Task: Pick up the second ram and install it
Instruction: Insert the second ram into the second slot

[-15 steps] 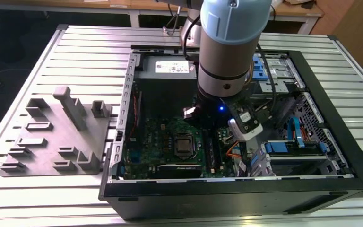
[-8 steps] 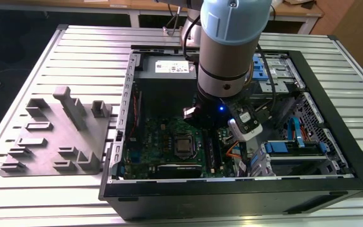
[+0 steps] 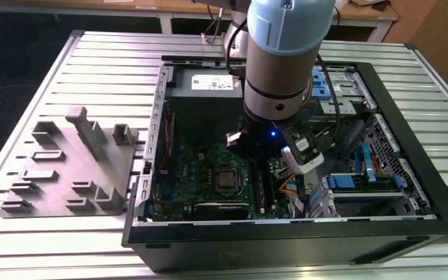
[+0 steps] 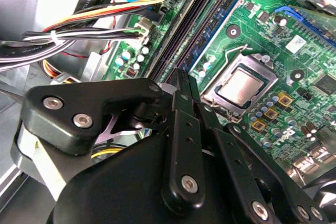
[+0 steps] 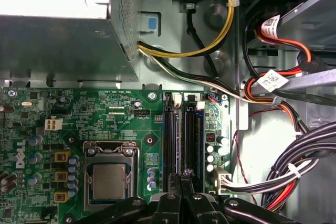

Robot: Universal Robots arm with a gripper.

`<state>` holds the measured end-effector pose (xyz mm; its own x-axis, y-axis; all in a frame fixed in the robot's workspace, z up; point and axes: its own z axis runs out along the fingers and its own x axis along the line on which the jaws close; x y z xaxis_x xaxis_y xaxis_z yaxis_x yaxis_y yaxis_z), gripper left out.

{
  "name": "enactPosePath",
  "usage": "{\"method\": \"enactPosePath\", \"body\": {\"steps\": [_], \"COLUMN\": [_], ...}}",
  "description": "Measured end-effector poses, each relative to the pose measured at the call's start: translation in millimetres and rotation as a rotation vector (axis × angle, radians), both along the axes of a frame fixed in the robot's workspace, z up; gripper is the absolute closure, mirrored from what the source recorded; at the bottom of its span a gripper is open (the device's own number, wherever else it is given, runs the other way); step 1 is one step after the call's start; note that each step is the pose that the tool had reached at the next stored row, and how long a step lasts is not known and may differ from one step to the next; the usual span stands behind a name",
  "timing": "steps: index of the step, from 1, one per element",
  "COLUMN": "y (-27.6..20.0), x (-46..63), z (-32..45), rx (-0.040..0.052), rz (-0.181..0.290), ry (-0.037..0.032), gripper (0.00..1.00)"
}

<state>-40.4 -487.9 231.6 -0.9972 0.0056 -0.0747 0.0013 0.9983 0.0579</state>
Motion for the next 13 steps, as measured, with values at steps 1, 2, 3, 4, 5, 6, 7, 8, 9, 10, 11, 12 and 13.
{"method": "enactPosePath", "body": {"steps": [1,2,3,4,5,6,7,8,9,10,11,12,13], "y": [0.0,0.0,0.0,0.0,0.1,0.1,0.1,0.0,0.0,0.0,0.0,0.0,0.0], "x": [0.0,0.0,0.0,-0.1,-0.1,-0.1,-0.1,-0.1,-0.1,-0.1,-0.1,-0.1,-0.1], "z": [-0.1,-0.1,-0.1,-0.2,-0.4,-0.4,-0.4,-0.3,-0.4,-0.6,-0.7,-0.7,-0.8], "rx": [0.0000,0.0000,0.0001,0.0007,0.0015,0.0019,0.0020,0.0019,0.0019,0.0020,0.0019,0.0017,0.0018], "rz": [0.000,0.000,0.000,0.000,0.000,0.000,0.000,0.000,0.000,0.000,0.000,0.000,0.000], "ry": [0.0000,0.0000,0.0000,0.0000,-0.0001,-0.0001,-0.0001,0.0000,0.0000,-0.0001,0.0000,0.0001,0.0000], "gripper": [0.92,0.92,0.92,0.92,0.92,0.92,0.92,0.92,0.92,0.92,0.92,0.92,0.92]}}
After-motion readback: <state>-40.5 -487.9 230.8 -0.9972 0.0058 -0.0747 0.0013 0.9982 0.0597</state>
